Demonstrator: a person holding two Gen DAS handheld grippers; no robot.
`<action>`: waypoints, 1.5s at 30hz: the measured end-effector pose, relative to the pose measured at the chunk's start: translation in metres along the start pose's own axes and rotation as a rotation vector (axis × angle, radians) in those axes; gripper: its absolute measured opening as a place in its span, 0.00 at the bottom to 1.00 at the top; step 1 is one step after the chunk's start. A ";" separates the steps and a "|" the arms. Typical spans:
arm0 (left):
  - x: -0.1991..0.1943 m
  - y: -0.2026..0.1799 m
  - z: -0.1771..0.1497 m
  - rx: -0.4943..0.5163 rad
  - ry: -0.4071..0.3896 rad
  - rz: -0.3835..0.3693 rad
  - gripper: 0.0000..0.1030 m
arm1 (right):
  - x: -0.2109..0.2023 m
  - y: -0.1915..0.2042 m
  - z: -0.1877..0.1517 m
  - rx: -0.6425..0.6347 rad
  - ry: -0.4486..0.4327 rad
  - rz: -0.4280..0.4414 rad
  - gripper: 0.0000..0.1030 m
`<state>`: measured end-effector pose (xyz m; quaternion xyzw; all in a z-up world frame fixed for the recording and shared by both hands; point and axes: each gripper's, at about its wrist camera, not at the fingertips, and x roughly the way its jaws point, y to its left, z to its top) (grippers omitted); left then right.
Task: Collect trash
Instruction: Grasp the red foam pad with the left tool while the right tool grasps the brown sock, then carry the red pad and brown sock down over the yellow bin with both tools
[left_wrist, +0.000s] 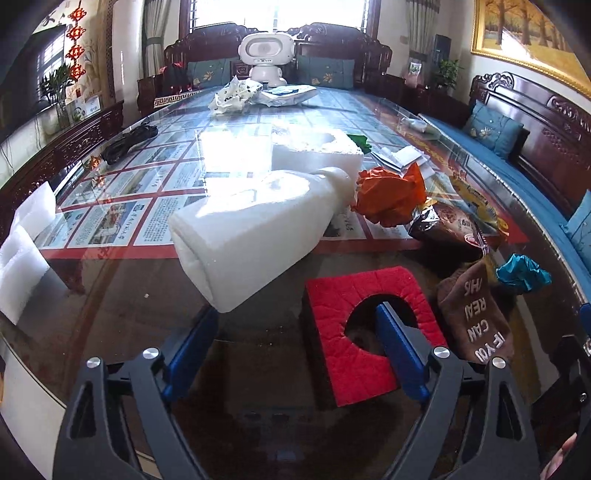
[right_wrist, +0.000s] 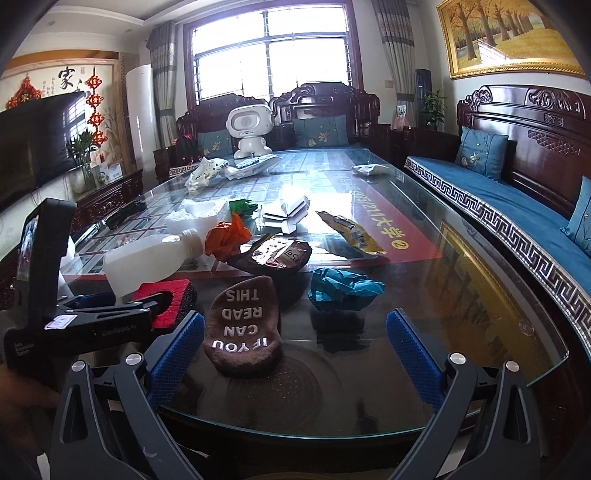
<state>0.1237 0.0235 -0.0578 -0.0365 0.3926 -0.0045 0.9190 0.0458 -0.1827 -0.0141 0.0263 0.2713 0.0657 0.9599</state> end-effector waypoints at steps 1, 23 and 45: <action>0.001 0.000 0.001 -0.003 0.001 -0.005 0.75 | 0.001 0.001 0.000 -0.002 0.002 0.001 0.92; -0.009 0.005 -0.006 -0.003 -0.015 -0.173 0.32 | 0.040 0.031 -0.004 -0.051 0.080 0.030 0.92; -0.031 0.011 -0.013 0.011 -0.063 -0.181 0.31 | 0.059 0.038 -0.008 -0.054 0.127 0.074 0.13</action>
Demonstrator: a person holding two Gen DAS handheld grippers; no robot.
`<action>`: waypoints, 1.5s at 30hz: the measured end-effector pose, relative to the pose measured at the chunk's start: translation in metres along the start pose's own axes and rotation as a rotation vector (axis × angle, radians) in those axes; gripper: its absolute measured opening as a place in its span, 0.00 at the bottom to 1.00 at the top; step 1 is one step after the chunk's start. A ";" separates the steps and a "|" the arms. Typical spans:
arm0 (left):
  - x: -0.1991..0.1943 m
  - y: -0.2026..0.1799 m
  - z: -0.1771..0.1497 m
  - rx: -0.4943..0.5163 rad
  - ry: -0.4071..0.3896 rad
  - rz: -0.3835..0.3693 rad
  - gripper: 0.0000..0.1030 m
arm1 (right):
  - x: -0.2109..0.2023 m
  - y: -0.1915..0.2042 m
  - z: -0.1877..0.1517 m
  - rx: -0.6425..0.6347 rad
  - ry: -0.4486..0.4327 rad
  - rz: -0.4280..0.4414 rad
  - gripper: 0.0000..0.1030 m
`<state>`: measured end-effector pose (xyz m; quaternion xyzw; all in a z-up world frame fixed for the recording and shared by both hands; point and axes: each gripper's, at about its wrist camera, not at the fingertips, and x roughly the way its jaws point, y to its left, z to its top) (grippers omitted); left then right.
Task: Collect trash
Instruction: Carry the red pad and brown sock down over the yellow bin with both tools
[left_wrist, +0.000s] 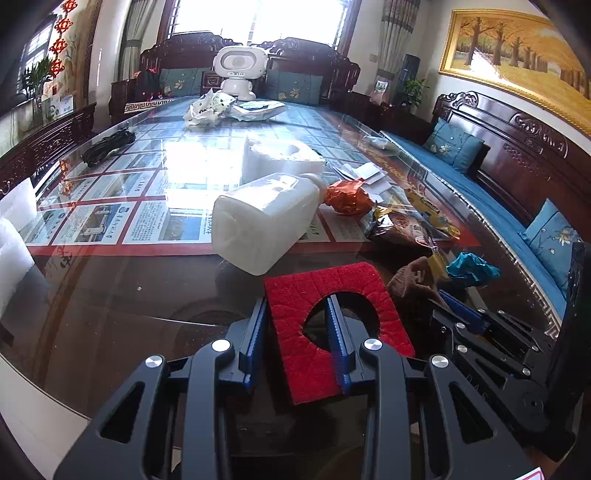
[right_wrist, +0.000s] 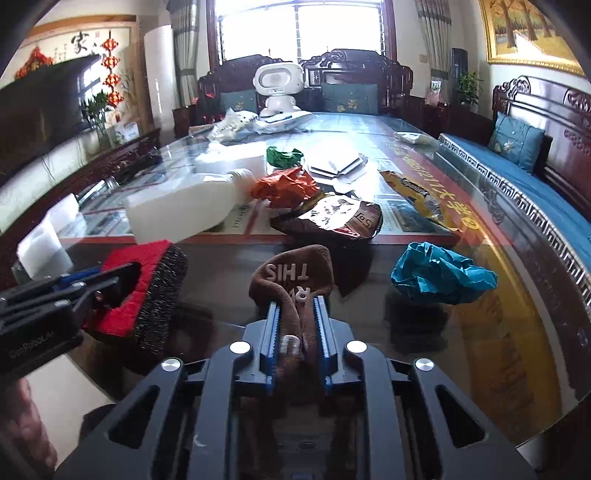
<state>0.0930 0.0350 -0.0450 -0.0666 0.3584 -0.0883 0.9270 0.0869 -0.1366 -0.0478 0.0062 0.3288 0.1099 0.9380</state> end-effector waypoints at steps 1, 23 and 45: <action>-0.002 -0.001 -0.001 0.002 -0.003 -0.003 0.31 | -0.006 0.000 0.000 -0.004 -0.021 -0.004 0.07; -0.119 -0.068 -0.063 0.140 -0.061 -0.170 0.32 | -0.200 -0.006 -0.049 -0.006 -0.249 0.011 0.08; -0.119 -0.078 -0.195 0.213 0.144 -0.230 0.31 | -0.210 0.006 -0.183 0.033 -0.013 -0.037 0.08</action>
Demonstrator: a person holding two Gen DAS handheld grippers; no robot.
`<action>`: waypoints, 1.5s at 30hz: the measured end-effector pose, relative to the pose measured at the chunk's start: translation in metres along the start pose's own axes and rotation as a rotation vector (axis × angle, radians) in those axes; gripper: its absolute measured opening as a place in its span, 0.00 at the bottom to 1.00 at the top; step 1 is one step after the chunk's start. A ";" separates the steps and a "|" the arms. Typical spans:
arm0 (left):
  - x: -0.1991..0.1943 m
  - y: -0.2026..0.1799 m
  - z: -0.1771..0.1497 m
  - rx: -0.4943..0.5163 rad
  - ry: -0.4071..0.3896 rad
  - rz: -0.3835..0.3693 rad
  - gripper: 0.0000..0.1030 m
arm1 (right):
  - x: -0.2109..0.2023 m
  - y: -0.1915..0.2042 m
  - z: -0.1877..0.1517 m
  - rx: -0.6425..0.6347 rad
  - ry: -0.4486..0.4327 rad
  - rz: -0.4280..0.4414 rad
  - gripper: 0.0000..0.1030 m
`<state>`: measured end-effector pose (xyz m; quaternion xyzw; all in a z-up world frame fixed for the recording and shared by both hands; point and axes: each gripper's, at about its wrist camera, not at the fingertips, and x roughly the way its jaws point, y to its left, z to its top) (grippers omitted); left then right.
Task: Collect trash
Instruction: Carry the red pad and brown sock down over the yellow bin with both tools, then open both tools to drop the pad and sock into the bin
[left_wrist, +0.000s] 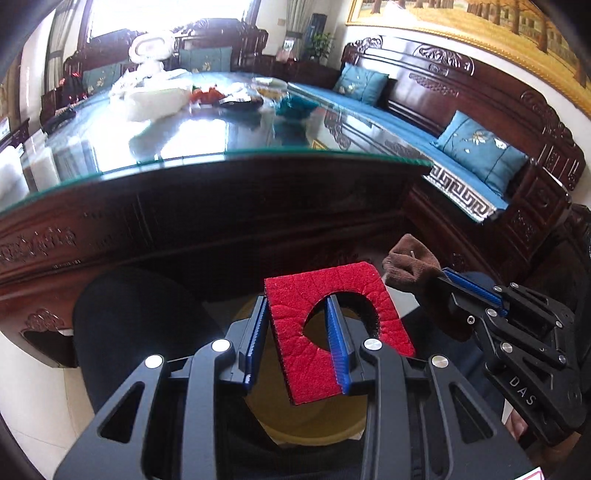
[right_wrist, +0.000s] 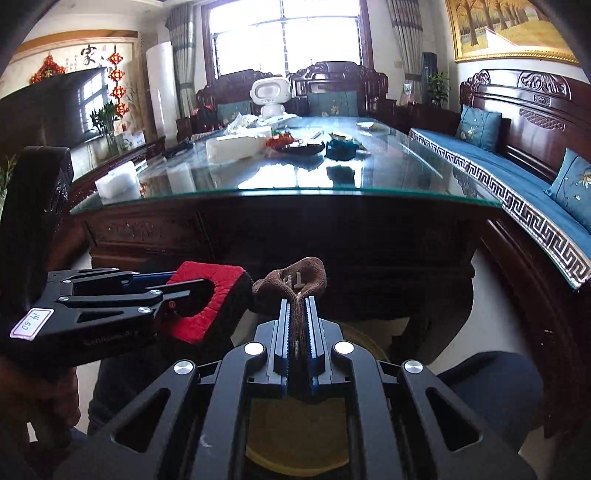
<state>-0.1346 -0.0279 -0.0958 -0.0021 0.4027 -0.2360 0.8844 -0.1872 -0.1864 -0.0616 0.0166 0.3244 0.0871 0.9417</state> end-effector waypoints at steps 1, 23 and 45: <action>0.003 -0.001 -0.002 0.004 0.007 0.000 0.32 | 0.000 -0.001 -0.002 0.004 0.005 -0.002 0.09; 0.038 -0.018 -0.009 0.064 0.132 -0.063 0.32 | 0.001 -0.022 -0.010 0.068 -0.002 -0.072 0.54; 0.049 -0.025 0.011 0.088 0.119 -0.041 0.43 | 0.009 -0.038 0.004 0.096 -0.034 -0.083 0.59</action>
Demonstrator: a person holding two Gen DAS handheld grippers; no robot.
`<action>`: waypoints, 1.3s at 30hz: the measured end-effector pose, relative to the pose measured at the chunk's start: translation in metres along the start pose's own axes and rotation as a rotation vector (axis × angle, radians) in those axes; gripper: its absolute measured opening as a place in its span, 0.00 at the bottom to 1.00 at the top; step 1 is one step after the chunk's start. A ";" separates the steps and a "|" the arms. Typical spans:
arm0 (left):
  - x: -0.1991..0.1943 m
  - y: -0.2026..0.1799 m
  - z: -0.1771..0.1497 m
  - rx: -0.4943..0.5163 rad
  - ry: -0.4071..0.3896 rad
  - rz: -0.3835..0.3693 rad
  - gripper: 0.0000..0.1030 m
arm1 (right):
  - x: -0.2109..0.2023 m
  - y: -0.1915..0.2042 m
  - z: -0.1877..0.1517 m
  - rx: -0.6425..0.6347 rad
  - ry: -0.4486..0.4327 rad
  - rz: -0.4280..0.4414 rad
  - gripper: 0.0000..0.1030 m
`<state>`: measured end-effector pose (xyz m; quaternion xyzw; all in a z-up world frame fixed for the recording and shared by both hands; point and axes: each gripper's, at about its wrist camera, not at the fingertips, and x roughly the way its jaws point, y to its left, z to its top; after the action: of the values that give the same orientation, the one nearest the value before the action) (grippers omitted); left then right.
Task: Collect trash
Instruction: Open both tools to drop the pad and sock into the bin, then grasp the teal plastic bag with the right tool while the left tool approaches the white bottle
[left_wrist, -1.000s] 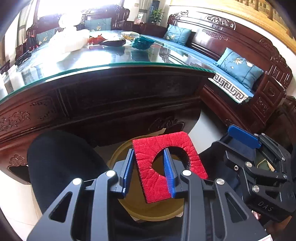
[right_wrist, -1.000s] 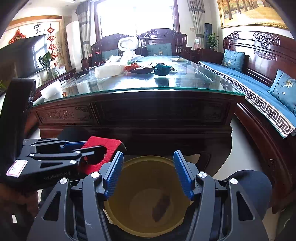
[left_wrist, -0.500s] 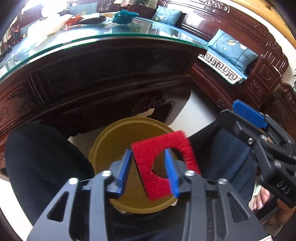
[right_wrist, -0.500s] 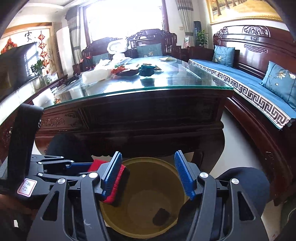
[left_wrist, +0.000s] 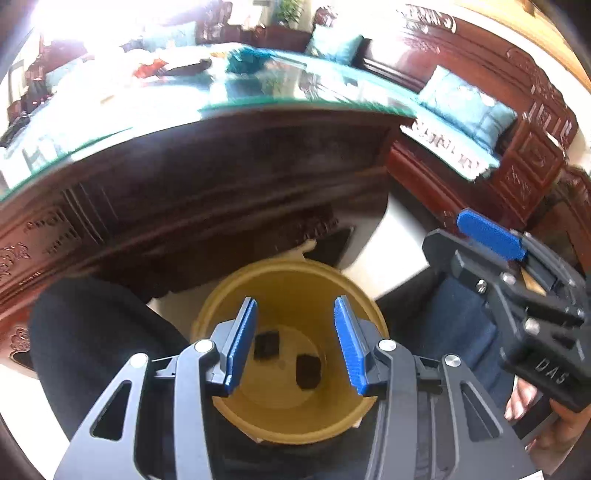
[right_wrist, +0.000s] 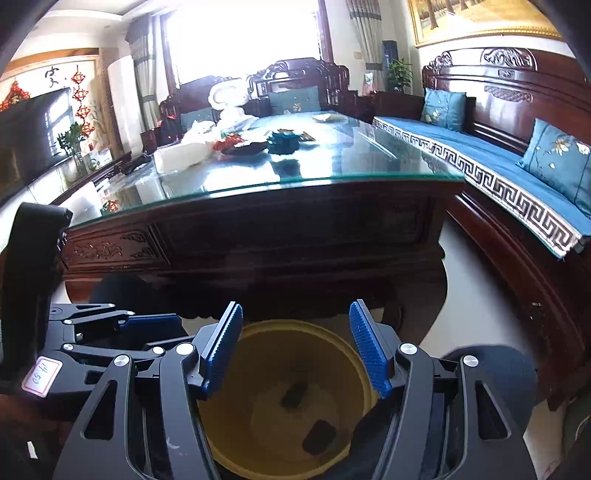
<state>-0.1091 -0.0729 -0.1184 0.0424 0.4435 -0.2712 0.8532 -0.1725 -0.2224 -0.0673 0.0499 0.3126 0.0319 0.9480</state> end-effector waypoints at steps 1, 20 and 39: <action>-0.004 0.003 0.004 -0.004 -0.021 0.016 0.45 | 0.001 0.002 0.004 -0.007 -0.008 0.006 0.60; -0.064 0.089 0.115 -0.210 -0.329 0.254 0.78 | 0.048 0.036 0.145 -0.092 -0.179 0.068 0.65; -0.005 0.164 0.173 -0.288 -0.260 0.341 0.78 | 0.177 0.025 0.195 -0.064 -0.031 0.037 0.65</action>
<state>0.0981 0.0139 -0.0378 -0.0404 0.3505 -0.0605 0.9337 0.0854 -0.1963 -0.0128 0.0258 0.2956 0.0587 0.9532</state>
